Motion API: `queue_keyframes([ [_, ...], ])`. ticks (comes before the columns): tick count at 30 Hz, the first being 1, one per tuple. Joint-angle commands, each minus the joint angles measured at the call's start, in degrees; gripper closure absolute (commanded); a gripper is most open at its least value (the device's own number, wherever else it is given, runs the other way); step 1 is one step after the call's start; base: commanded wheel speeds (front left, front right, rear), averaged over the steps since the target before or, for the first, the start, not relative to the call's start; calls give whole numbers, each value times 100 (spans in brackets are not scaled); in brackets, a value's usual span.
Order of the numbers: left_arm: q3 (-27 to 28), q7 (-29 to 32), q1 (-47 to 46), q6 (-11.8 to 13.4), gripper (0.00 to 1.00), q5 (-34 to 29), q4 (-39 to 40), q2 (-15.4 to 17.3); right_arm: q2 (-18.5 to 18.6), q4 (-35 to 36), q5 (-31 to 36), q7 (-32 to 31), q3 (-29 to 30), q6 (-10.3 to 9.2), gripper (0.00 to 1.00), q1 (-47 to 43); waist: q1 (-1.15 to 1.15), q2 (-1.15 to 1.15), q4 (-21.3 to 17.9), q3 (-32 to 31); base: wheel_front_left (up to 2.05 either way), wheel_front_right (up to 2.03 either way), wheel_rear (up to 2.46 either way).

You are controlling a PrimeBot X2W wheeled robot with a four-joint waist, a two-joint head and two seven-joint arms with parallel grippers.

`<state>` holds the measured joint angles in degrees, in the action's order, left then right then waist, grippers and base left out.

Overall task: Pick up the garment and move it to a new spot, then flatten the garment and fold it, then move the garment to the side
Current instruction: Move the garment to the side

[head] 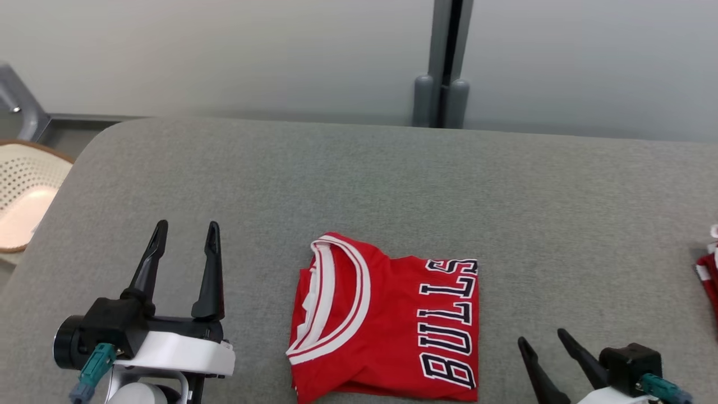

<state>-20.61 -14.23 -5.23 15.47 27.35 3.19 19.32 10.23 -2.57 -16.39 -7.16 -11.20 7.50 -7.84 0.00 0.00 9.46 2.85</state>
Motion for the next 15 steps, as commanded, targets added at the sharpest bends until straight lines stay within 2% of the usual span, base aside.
queue_keyframes([
  [1,13,-35,-69,-34,0,-34,-19,18,14,-48,-36,19,-31,-3,0,92,0,0,271,269,0,0,0],
  [12,58,-95,-527,-240,0,-201,-216,-344,-49,-1366,-401,195,-628,-2,0,1032,0,0,600,797,0,0,0],
  [13,64,-97,-545,-272,0,-216,-229,-374,-47,-1467,-464,179,-655,-3,38,1063,0,0,616,812,0,0,0],
  [15,101,-95,-572,-298,0,-264,-222,-419,-25,-1586,-515,210,-696,-3,78,1121,0,0,628,823,0,0,0],
])
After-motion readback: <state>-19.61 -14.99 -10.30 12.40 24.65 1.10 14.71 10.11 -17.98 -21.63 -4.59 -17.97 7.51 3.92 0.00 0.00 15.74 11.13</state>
